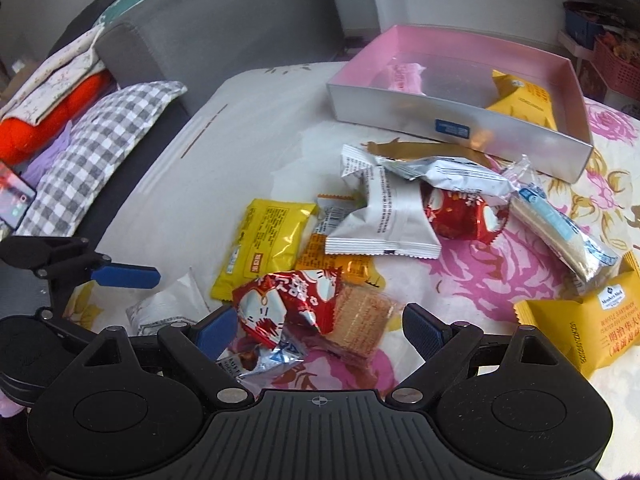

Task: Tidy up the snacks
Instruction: 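Grasp a red-and-white candy with the right tool while the left approaches a white packet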

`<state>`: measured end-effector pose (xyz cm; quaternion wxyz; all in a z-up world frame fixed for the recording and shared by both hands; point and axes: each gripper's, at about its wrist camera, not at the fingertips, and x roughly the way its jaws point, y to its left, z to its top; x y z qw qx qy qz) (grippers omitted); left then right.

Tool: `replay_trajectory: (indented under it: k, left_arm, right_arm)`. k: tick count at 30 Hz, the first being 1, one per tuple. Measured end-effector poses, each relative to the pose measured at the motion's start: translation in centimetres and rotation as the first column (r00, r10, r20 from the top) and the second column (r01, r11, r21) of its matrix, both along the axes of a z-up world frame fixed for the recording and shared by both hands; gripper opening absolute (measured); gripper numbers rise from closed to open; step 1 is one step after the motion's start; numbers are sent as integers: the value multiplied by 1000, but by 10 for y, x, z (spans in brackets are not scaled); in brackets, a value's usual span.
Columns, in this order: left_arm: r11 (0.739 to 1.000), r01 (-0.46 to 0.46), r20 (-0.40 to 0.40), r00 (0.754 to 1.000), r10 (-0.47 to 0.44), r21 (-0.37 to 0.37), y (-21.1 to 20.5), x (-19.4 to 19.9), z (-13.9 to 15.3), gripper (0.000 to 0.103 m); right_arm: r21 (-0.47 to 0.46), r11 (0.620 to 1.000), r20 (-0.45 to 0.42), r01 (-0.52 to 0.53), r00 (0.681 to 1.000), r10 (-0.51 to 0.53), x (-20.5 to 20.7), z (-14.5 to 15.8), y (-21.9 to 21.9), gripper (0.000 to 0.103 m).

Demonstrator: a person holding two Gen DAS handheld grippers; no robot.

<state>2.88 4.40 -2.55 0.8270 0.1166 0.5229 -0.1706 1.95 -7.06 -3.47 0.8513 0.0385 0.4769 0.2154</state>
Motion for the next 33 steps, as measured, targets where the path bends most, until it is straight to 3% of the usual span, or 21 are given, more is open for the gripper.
replay_trajectory:
  k: [11,14,17,22,24,33]
  left_arm:
    - [1000,25,-22,999,-25,-17,1,-1,2,60]
    - [999,26,-25,999,-27,-31,2,0,2,53]
    - [999,21,-28,999,-22,-43,3,1,2,52]
    - [998,20,-29,999,-21,-51,3,0,4,47]
    - [999,24,-30,999,-26,-49,3,0,4,47]
    - [994,112,-51,992,-113,-16,3,-4,5,52]
  right_arm:
    - [-37,997,81,-72,994,75,-2,-4,24,90]
    - [-43,996,90,-72,993,76,-1,-6,25,88]
    - [-55,996,104,-67,992,72,-1,-7,26,81]
    - [-63,995,118,-77,989,84,0,-6,26,55]
    - [-73,994,123,-84,988,93,0,-6,27,50]
    - [-80,987,122,-138,981,147,-4,-6,31,53]
